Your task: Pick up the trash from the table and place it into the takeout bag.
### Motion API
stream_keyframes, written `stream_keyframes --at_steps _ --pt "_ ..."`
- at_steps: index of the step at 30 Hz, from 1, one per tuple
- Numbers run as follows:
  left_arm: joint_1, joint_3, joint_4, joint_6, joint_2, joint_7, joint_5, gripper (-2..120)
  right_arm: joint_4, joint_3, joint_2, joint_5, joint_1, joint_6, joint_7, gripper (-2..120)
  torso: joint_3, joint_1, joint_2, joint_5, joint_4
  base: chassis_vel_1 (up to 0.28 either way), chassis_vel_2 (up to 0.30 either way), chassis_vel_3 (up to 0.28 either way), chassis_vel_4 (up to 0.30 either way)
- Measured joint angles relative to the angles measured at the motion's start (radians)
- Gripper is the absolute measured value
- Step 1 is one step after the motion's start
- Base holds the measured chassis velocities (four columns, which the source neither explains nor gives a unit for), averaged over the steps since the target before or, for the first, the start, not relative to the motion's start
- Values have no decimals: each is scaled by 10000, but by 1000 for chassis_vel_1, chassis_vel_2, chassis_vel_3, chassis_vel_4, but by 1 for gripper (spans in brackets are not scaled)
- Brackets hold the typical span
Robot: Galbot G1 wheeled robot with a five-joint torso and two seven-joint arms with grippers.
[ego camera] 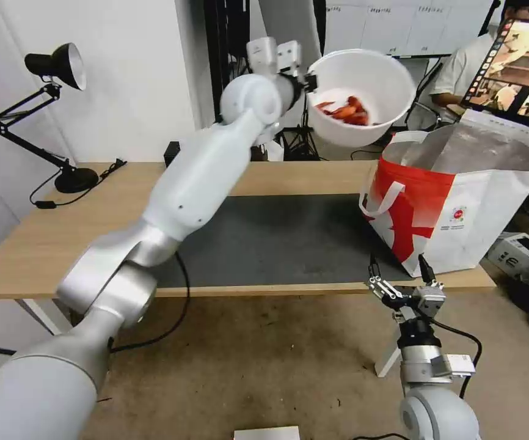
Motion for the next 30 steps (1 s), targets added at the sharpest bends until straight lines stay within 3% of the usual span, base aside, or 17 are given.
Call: stream_keyframes --at_steps 6,30 --pt "-288 147 507 -163 -581 42 244 0 36 -4 19 29 19 0 -3 100 0 0 0 -1 0 0 0 0 0" --pt "-593 2021 920 -1263 -623 -32 254 0 -356 -599 344 -129 350 0 -38 100 0 0 0 -3 2 0 0 0 0"
